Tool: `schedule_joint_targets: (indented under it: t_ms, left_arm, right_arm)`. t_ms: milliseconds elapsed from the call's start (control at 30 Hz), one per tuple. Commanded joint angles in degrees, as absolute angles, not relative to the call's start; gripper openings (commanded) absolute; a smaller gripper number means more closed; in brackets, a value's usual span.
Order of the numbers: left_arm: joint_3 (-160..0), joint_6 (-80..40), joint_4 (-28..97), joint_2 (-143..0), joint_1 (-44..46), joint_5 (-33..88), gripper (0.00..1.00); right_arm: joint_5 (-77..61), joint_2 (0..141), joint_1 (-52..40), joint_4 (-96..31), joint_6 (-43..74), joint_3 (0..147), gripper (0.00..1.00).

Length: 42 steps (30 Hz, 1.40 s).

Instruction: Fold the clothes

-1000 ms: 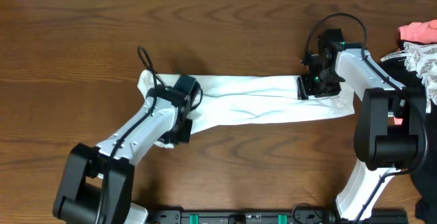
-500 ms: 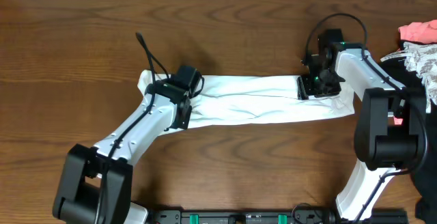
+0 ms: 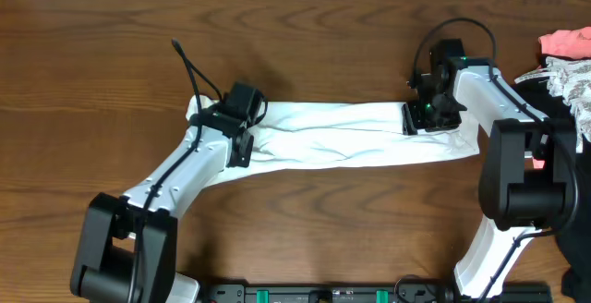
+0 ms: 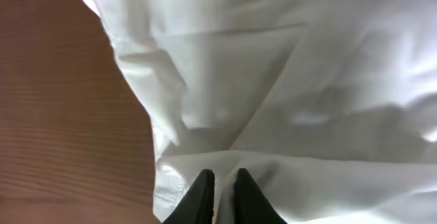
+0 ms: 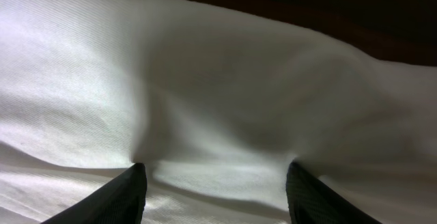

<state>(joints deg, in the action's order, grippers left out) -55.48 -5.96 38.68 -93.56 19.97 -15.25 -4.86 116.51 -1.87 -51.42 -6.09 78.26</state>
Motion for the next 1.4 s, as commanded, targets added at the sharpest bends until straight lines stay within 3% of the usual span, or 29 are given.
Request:
schedule_joint_targets:
  t_ms: [0,667,933,1367]
  left_arm:
    - [-54.19,-5.56,38.13,-94.41,19.66,-16.16,0.13]
    - [-53.76,-2.61,27.86,-94.41,17.52,-20.62,0.12]
    - [-59.51,-3.68,29.95,-91.5,14.52,-20.01,0.12]
    - [-65.98,-15.35,56.58,-80.93,15.05,5.45,0.12]
  right_arm:
    - [-3.25,117.14,-1.78,-51.66,-5.82,77.1,0.64]
    - [-3.25,117.14,-1.8,-51.66,-5.8,77.1,0.64]
    - [-3.29,117.14,-1.8,-51.59,-5.78,77.1,0.64]
    - [-3.49,117.14,-1.8,-51.57,-5.78,77.1,0.64]
